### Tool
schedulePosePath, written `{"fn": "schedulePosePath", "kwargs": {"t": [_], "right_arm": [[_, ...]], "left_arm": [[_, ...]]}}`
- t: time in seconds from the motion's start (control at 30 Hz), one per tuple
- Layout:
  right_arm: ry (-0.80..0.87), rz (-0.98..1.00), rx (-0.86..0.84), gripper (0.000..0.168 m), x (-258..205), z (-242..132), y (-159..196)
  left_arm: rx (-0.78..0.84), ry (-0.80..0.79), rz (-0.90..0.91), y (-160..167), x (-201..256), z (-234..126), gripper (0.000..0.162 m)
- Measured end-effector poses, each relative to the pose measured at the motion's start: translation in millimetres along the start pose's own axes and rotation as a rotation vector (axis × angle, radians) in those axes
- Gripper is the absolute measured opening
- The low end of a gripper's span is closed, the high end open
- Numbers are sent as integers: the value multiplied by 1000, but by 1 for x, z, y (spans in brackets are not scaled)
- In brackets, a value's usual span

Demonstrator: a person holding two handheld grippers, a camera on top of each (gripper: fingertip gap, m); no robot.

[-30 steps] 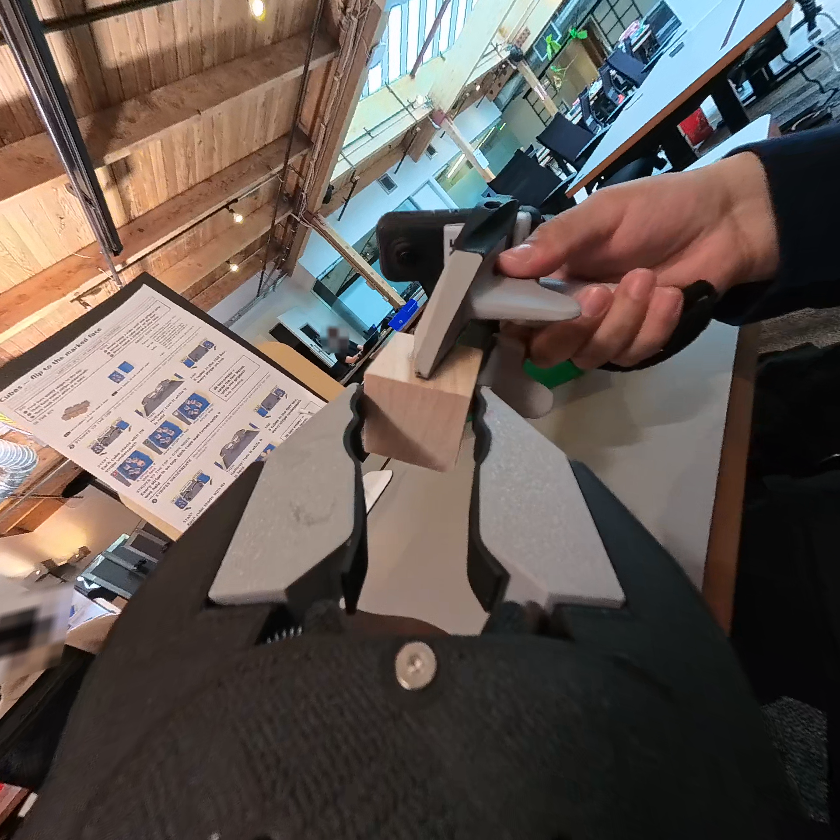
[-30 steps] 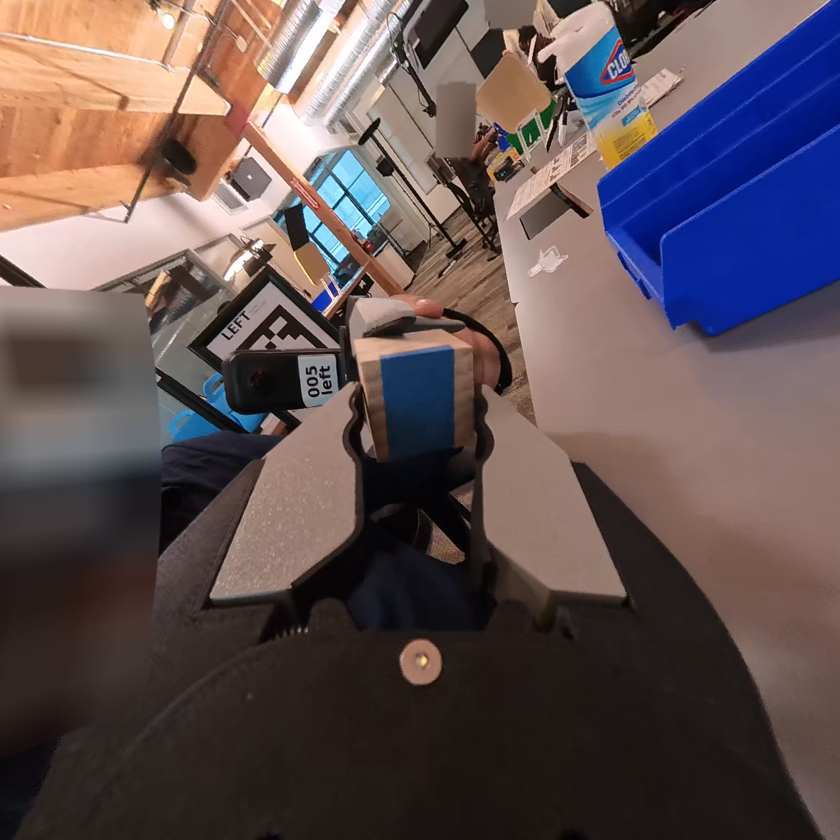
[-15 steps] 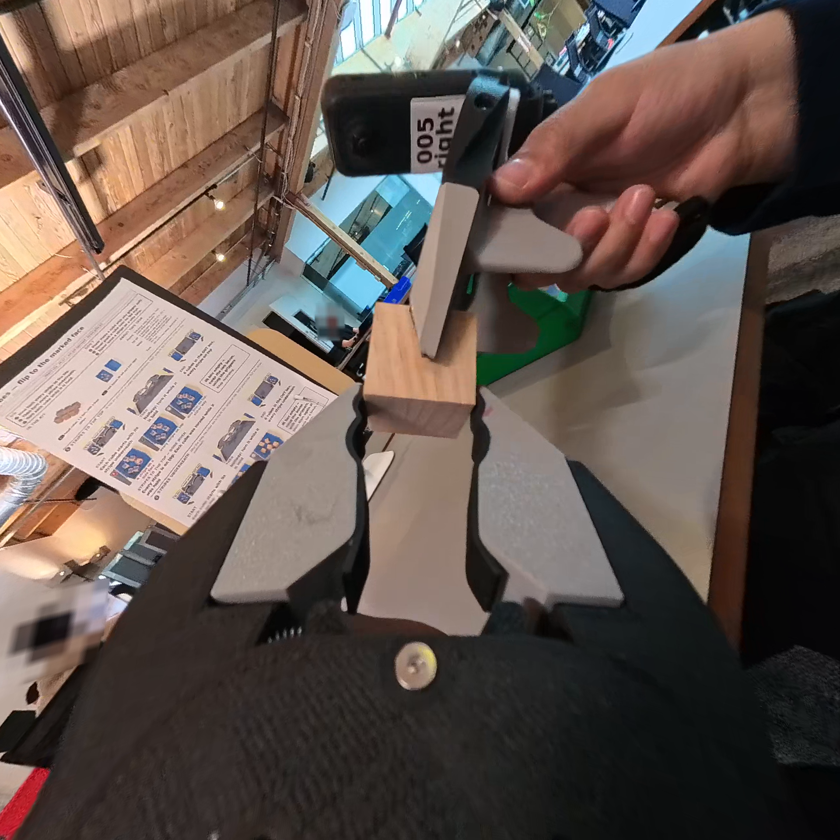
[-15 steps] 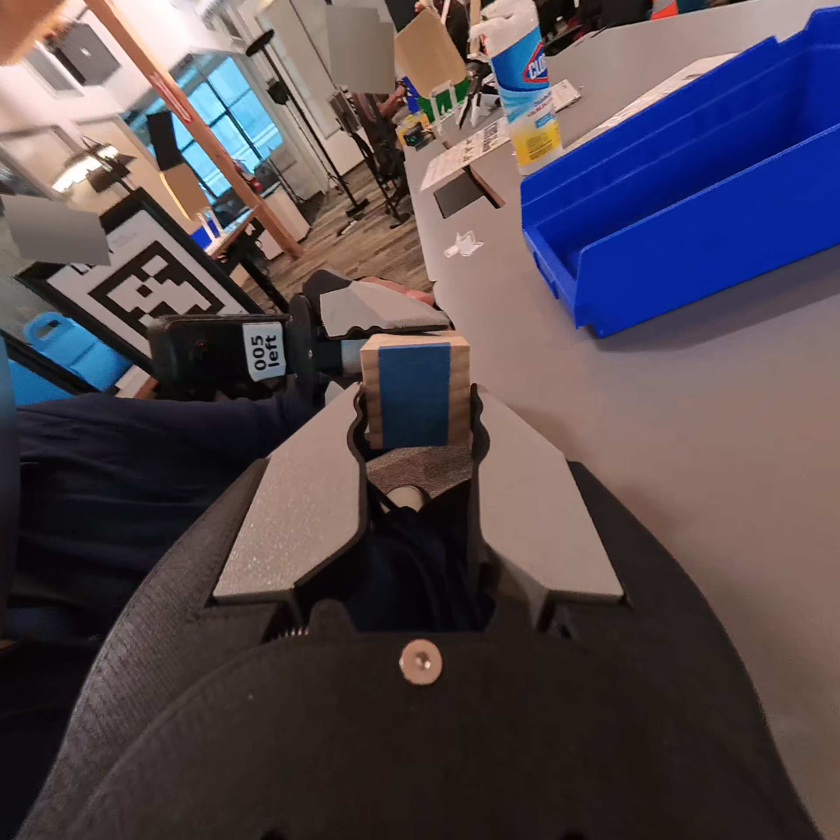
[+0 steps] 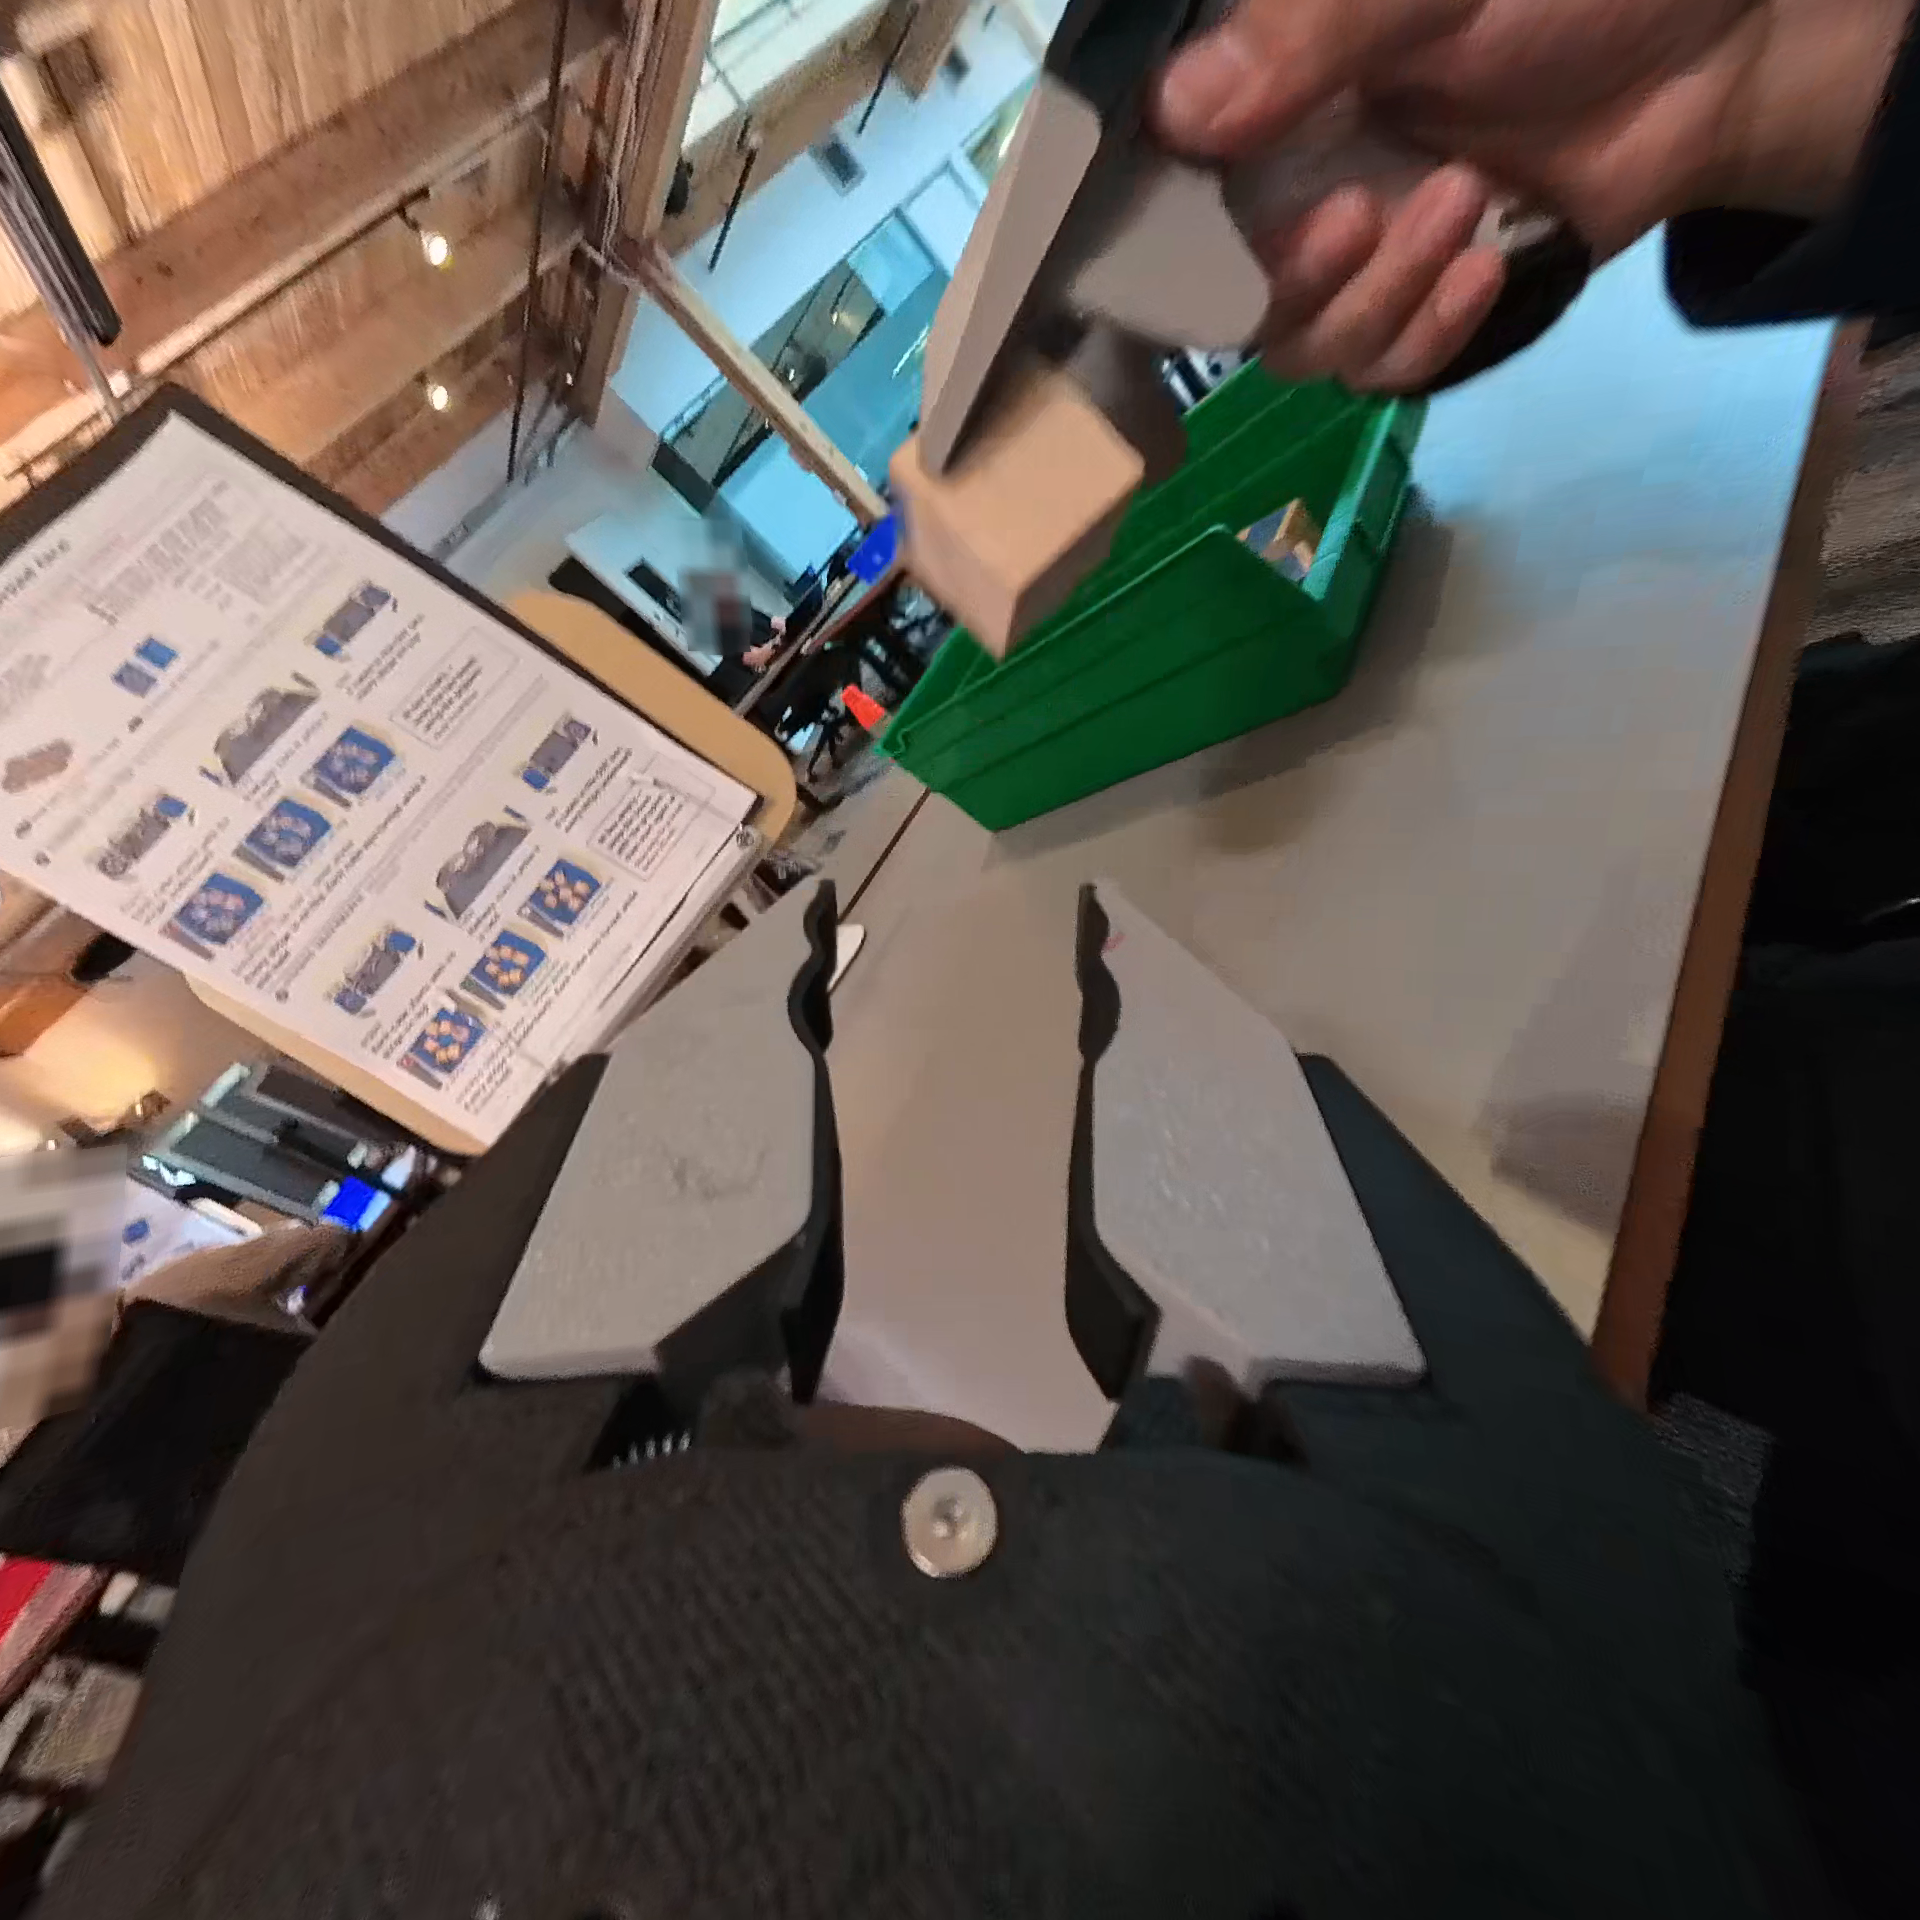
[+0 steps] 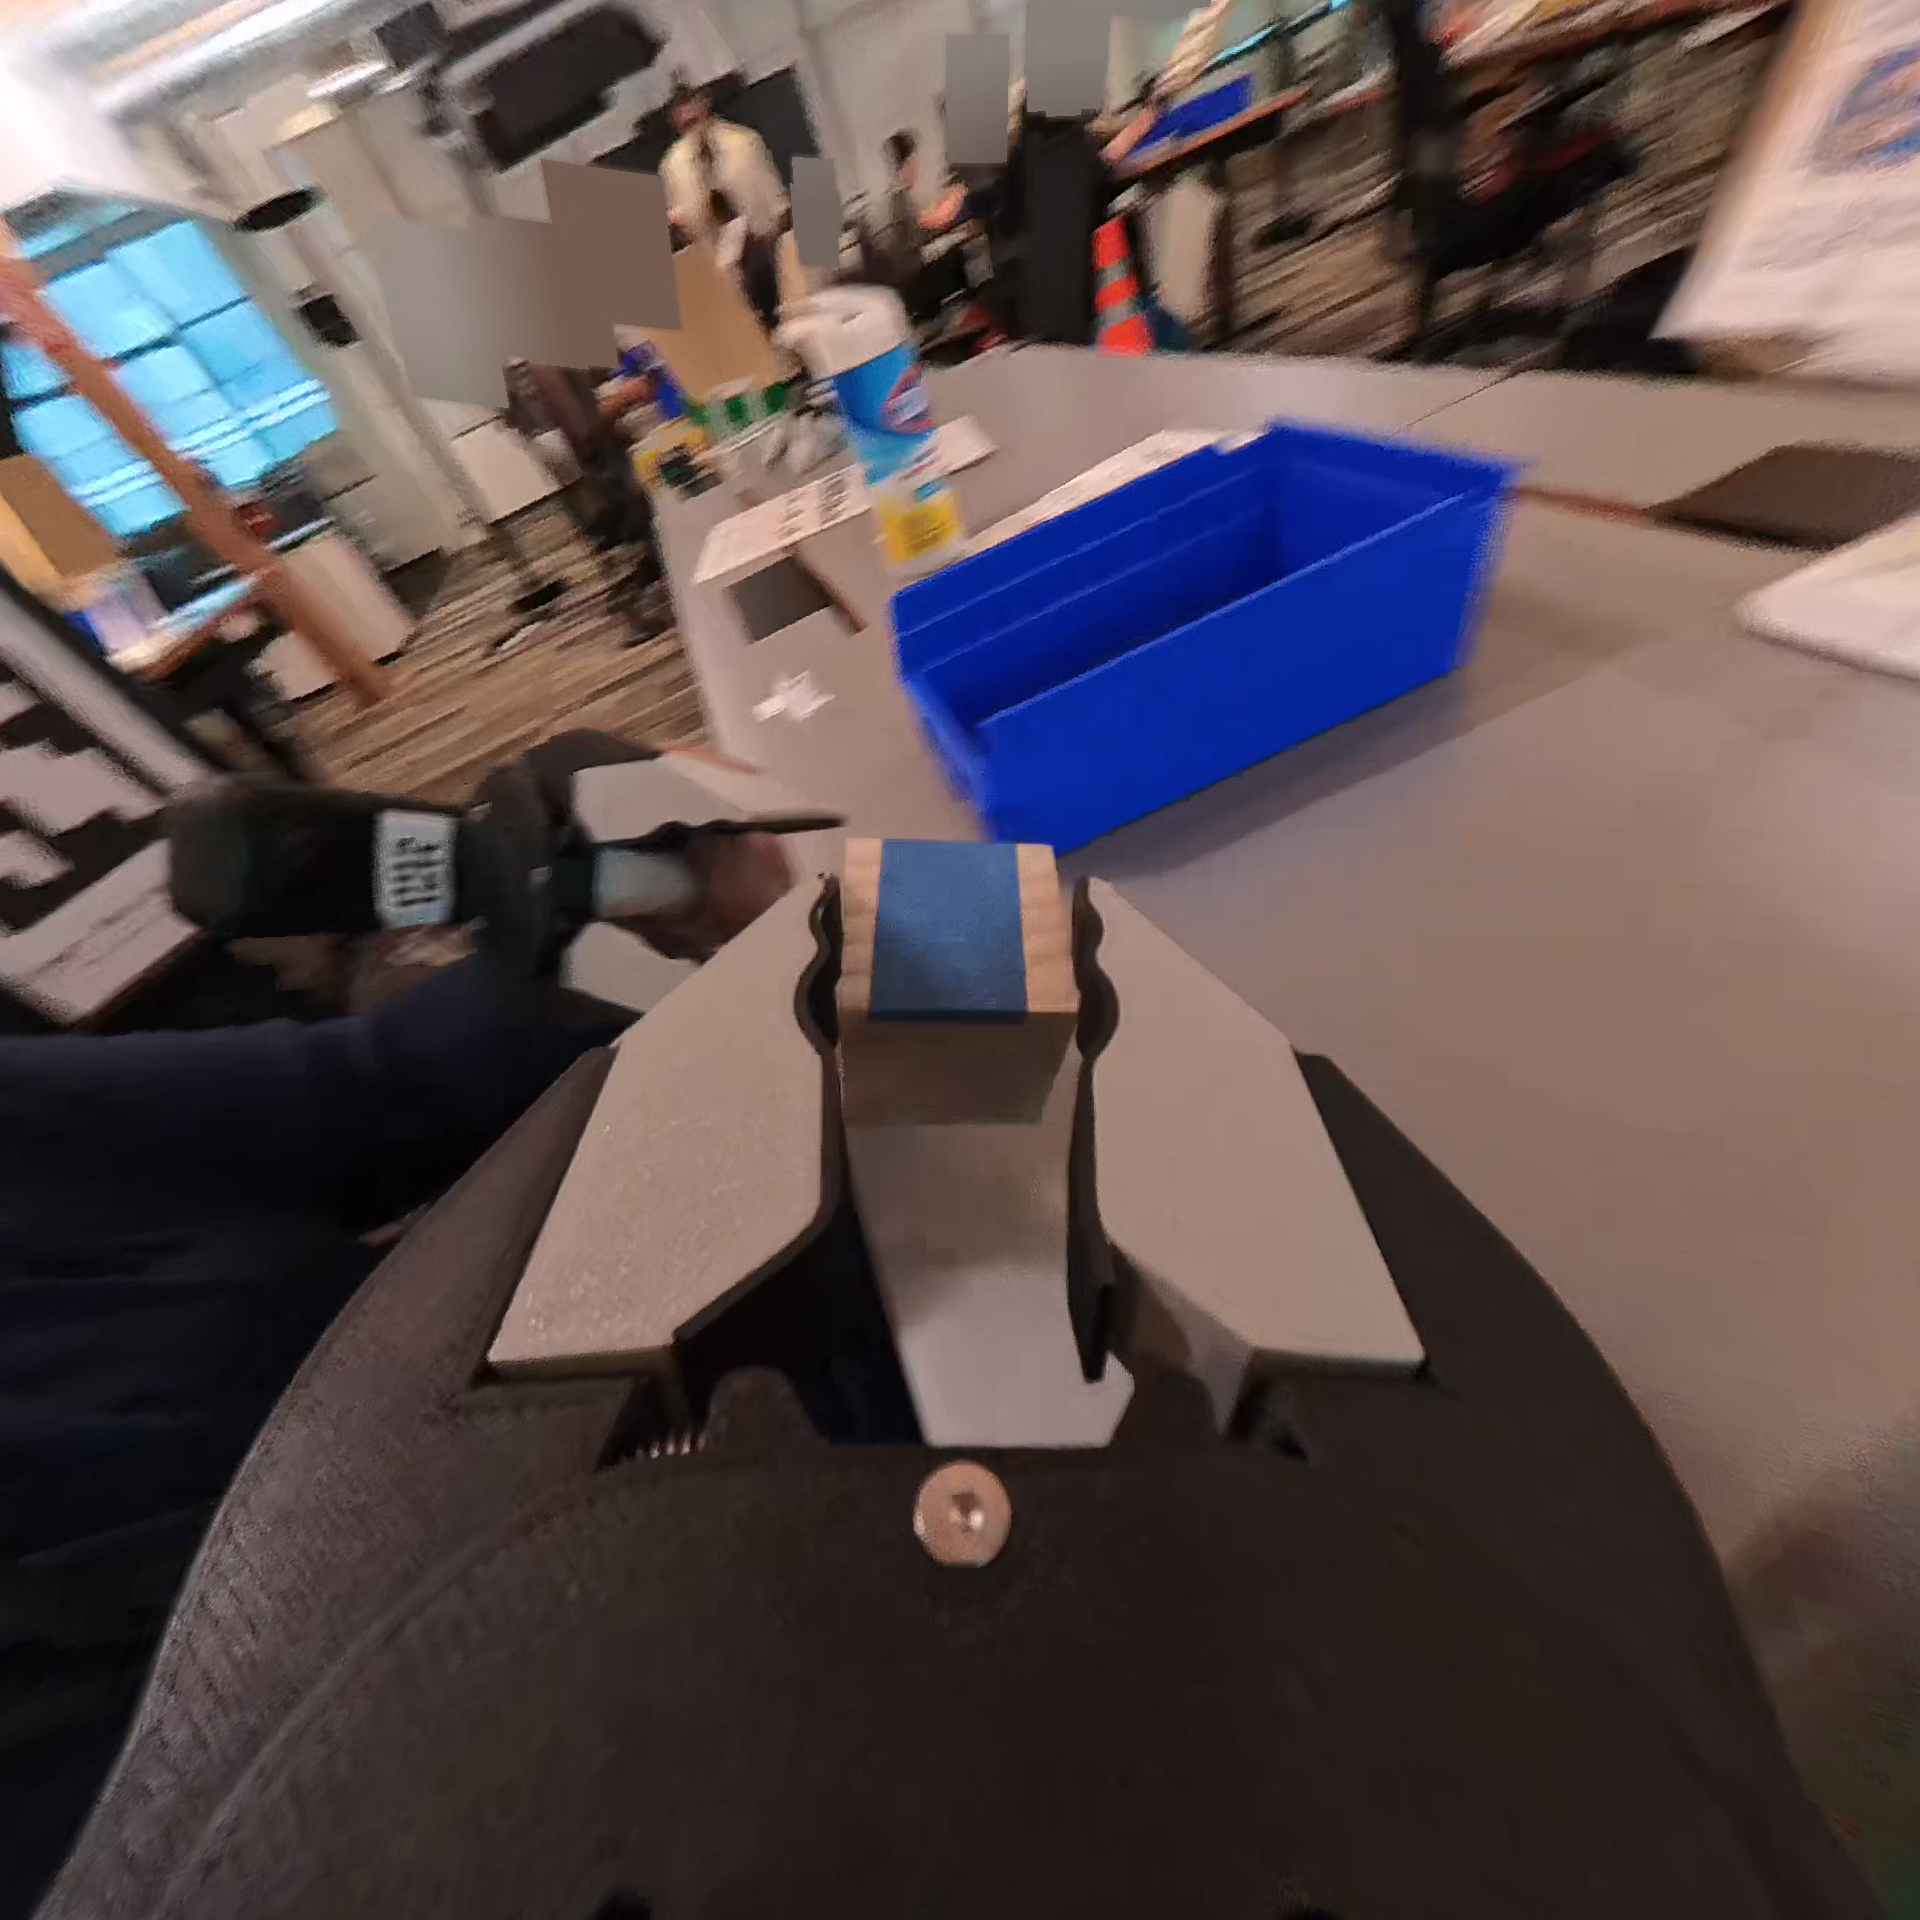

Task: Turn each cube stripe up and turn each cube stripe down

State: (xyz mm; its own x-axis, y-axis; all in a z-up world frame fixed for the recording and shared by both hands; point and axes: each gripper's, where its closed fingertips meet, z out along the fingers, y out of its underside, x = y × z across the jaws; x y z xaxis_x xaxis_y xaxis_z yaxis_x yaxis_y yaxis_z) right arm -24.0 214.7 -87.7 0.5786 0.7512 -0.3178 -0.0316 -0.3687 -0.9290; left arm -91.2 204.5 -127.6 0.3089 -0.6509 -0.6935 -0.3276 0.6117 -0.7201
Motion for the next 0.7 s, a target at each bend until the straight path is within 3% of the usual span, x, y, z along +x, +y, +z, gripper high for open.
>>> {"fn": "schedulePosePath", "kwargs": {"t": [0.1, 0.23, 0.37, 0.47, 0.7], "right_arm": [[294, -39, 91, 41, 64, -61, -23], [729, 3, 133, 41, 157, -158, -18], [888, 116, 118, 41, 210, -208, 9], [920, 161, 76, 42, 230, -211, 25], [862, 128, -52, 42, 263, -146, 24]], "left_arm": [[-52, -16, -46, 12, -8, 2, 44], [-93, -31, -79, 23, -13, 6, 42], [-123, -20, -73, 29, -7, 11, 42], [-149, -8, -67, 34, -1, 15, 41], [-177, 24, -147, 42, 1, 16, 41]]}}
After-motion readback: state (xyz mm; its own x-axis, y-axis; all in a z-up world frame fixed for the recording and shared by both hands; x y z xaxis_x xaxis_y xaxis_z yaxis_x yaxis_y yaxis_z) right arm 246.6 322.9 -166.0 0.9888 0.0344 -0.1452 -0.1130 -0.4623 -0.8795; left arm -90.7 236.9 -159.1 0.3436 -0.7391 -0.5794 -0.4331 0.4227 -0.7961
